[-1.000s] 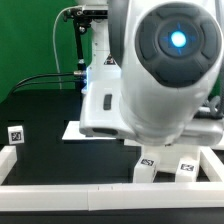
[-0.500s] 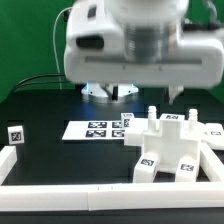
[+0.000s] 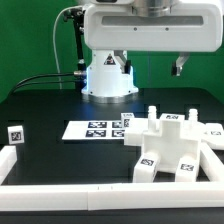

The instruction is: Assemble chair

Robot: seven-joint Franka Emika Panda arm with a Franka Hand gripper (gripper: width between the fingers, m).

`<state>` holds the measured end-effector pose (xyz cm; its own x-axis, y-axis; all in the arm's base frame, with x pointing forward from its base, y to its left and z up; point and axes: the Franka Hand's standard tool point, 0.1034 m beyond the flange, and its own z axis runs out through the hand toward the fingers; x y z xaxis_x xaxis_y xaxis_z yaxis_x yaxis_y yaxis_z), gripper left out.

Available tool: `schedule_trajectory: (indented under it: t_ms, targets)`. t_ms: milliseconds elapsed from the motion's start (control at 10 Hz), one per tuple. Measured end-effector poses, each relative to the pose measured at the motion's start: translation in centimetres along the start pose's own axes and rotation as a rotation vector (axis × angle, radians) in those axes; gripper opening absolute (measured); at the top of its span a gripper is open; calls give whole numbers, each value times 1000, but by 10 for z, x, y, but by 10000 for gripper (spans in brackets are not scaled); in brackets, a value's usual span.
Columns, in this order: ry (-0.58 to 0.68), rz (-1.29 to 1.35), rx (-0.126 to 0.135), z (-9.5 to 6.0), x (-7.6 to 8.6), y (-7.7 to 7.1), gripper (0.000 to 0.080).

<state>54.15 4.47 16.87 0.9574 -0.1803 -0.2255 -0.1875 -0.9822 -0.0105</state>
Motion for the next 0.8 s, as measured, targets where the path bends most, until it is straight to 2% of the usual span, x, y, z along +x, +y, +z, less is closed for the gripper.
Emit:
schedule_trajectory:
  t_ms: [100, 200, 300, 400, 500, 700, 800]
  targets:
    - [83, -6, 16, -2, 1, -3, 648]
    - [175, -27, 18, -2, 2, -6, 648]
    - [290, -87, 16, 5, -10, -15, 648]
    - [292, -217, 6, 12, -29, -15, 648]
    - [315, -280, 1, 13, -35, -11, 648]
    - [339, -285, 0, 26, -45, -5, 648]
    - [337, -299, -3, 26, -44, -5, 648]
